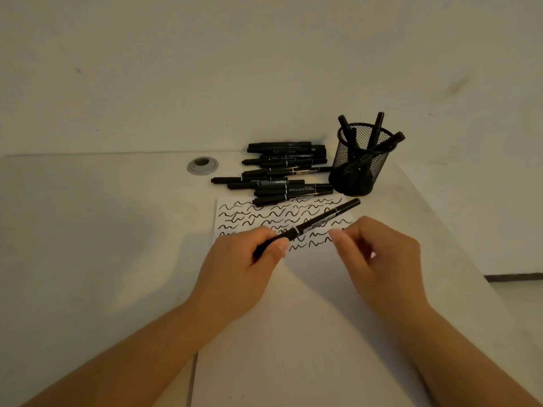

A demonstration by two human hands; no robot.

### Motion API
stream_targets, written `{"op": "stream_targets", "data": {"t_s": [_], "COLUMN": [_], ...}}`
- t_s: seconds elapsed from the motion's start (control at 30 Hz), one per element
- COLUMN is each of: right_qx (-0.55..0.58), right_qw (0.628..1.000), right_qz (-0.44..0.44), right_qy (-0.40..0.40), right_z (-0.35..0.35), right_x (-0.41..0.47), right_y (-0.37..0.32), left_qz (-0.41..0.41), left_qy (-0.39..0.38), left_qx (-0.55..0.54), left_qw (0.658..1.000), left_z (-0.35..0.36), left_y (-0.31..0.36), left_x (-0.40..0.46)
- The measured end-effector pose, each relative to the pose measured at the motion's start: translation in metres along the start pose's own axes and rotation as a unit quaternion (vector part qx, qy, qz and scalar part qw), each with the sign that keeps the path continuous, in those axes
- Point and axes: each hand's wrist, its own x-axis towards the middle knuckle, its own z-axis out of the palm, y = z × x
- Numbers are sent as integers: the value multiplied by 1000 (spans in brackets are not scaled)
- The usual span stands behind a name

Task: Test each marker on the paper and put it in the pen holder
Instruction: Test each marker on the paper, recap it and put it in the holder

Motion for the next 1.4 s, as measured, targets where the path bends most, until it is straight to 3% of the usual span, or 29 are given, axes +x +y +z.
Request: {"op": "stream_targets", "data": {"t_s": [0.07,0.17,0.4,0.5,0.6,0.67,0.77,0.93,1.4], "right_qx": [-90,-192,-232,-197,-64,25,80,28,-185], "right_qw": [989,953,917,948,994,989,975,983,982], "right_qz": [-118,-227,-303,-239,-64,35,98,119,35], "right_qy": [-13,-66,-115,-71,60,142,182,136,15], "right_z": [1,2,-9,-19,-27,-28,-25,-18,-7], "right_x": [3,8,42,69,92,102,112,118,123], "right_y": [-4,-8,-9,-4,12,24,41,59,68], "left_qz": [7,34,77,78,37,3,-19,-6,5], "left_qy": [-3,-4,-11,-25,-21,-23,-28,-31,-54], "left_qx": [32,65,44,-7,21,105,226,304,404], "left_qw": [999,997,996,997,999,994,974,952,913], "left_z": [1,2,-11,-22,-27,-26,-27,-29,-12], "left_y": [2,5,18,22,9,-7,-32,-57,-79], "left_x": [0,0,21,44,76,104,142,181,214]}}
